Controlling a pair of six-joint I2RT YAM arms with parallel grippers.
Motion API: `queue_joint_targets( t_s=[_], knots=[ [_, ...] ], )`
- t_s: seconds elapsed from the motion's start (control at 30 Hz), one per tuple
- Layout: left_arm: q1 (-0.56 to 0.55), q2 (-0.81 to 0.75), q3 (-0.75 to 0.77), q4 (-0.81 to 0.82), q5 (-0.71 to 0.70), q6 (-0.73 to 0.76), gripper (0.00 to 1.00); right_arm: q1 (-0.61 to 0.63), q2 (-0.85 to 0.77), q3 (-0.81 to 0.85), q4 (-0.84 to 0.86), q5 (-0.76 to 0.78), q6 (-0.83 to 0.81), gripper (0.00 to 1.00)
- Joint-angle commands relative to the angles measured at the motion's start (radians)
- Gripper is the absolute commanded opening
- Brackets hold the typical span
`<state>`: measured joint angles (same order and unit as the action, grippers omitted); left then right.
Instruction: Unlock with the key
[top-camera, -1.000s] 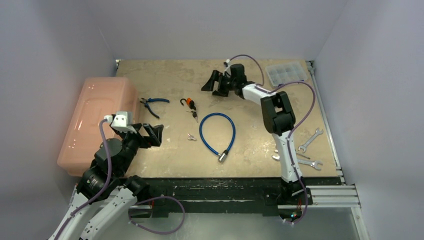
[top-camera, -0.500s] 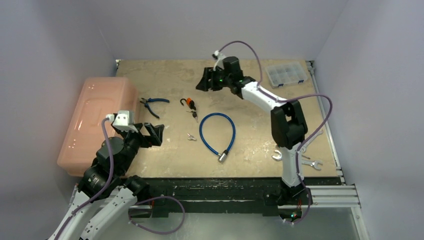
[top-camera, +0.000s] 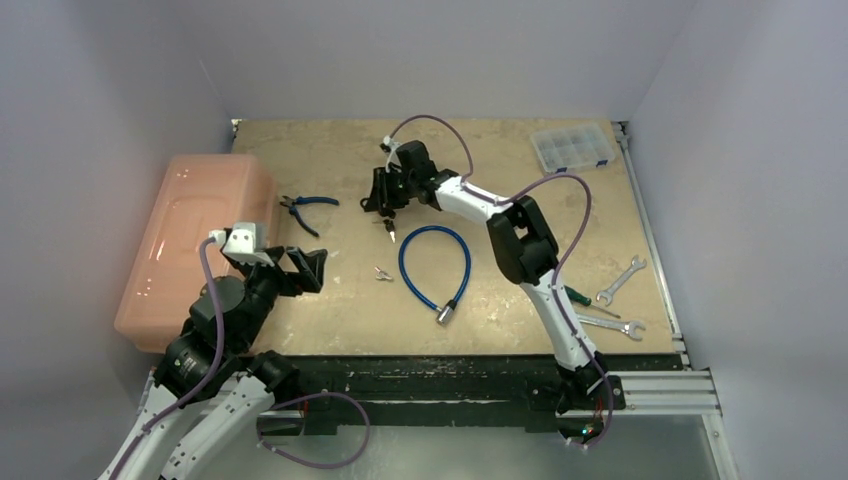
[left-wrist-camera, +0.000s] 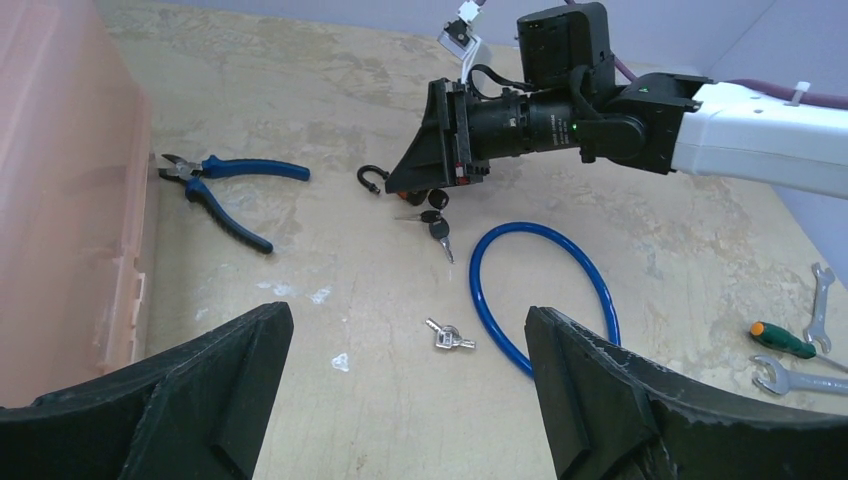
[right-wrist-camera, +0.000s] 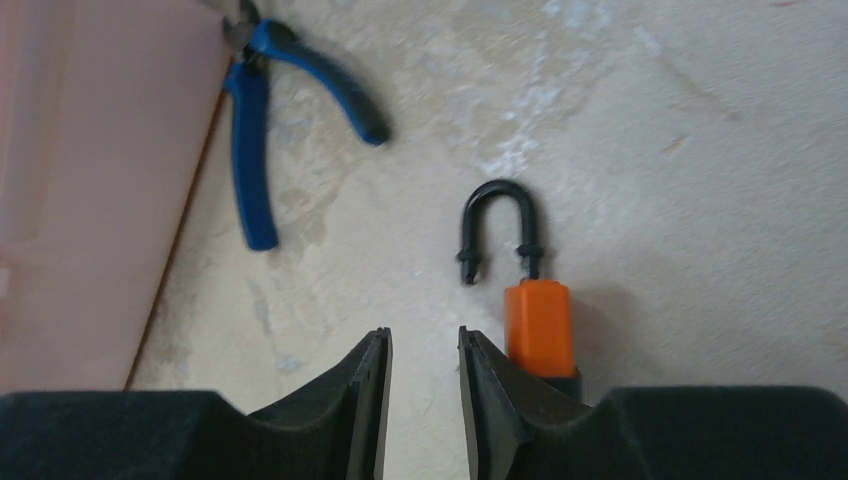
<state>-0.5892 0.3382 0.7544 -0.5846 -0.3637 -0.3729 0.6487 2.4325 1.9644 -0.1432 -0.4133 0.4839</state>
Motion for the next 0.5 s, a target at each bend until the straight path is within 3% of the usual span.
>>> queue_joint_targets(
  t_s=[0.0, 0.33, 0.47],
  knots=[
    [0.008, -0.017, -0.001, 0.041, -0.009, 0.022, 0.93, -0.033, 0.005, 0.108, -0.026, 0.015, -0.006, 0.37],
    [0.007, -0.019, -0.003, 0.042, -0.013, 0.022, 0.93, -0.146, 0.037, 0.016, 0.107, -0.178, 0.061, 0.34],
    [0.008, -0.021, -0.004, 0.043, -0.017, 0.023, 0.93, -0.147, 0.007, -0.016, 0.125, -0.185, 0.039, 0.35]
  ],
)
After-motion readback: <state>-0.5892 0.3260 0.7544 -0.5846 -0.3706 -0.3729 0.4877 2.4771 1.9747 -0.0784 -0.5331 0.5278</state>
